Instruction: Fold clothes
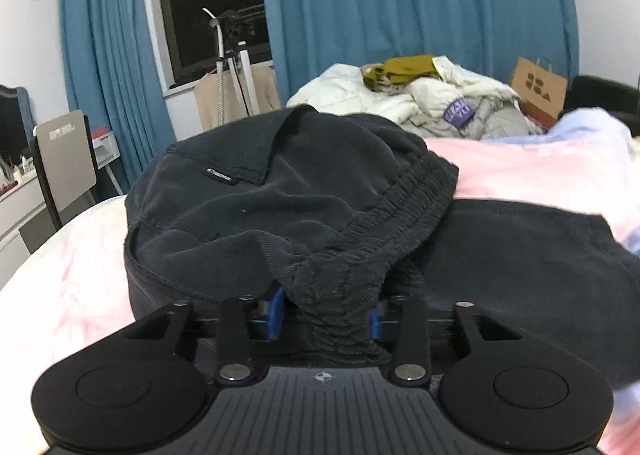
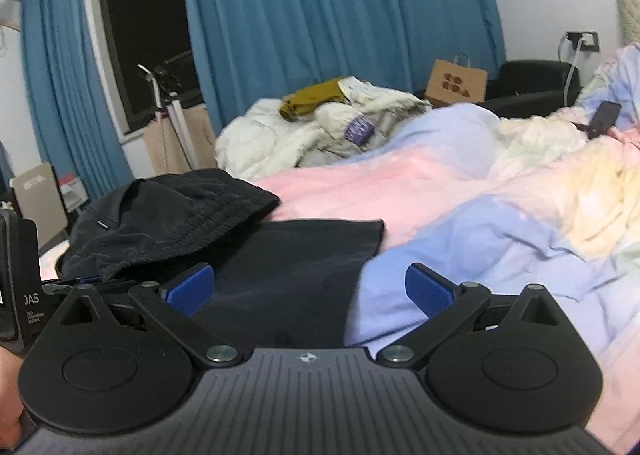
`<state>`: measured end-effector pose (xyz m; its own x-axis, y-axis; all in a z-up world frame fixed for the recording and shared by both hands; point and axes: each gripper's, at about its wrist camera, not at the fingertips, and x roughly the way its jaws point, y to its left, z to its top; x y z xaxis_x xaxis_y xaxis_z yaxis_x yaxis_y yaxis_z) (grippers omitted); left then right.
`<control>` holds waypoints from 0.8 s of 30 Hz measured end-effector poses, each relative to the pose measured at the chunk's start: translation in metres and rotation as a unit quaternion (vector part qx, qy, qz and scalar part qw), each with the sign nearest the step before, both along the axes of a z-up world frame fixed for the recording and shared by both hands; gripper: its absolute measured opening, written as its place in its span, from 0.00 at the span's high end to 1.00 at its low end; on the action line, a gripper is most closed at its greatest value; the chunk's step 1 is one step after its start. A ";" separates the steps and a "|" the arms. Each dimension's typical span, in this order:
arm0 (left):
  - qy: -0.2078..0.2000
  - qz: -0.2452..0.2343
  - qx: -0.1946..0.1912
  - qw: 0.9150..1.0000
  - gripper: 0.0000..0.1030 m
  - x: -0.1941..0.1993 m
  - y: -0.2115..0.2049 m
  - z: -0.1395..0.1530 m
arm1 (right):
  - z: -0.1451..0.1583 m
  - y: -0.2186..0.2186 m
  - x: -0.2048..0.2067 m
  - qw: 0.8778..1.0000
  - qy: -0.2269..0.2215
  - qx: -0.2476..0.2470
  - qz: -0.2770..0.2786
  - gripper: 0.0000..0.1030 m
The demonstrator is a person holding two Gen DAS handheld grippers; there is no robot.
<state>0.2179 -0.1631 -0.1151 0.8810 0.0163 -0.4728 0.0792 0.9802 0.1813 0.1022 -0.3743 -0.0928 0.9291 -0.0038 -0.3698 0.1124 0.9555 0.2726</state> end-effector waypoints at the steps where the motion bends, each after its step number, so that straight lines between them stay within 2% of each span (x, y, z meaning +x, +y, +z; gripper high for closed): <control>1: -0.007 0.002 -0.002 1.000 0.74 -0.005 0.004 0.004 | 0.001 0.001 -0.001 1.000 -0.007 -0.002 0.004 0.00; 4: -0.034 0.005 -0.010 0.999 0.85 -0.024 0.020 0.022 | 0.003 0.006 -0.005 1.000 -0.022 -0.004 0.012 0.00; 9: -0.083 0.008 -0.044 0.996 0.88 -0.064 0.056 0.070 | 0.010 0.016 -0.012 0.999 -0.041 -0.018 0.022 0.00; 16: -0.126 0.002 -0.093 0.988 0.90 -0.135 0.122 0.132 | 0.027 0.033 -0.029 0.997 -0.061 -0.025 0.046 0.00; 20: -0.132 0.005 -0.121 0.984 0.90 -0.171 0.161 0.143 | 0.035 0.046 -0.040 0.996 -0.061 -0.022 0.069 0.00; 24: -0.121 0.020 -0.137 0.983 0.90 -0.190 0.198 0.131 | 0.031 0.063 -0.042 0.994 -0.032 -0.035 0.098 0.01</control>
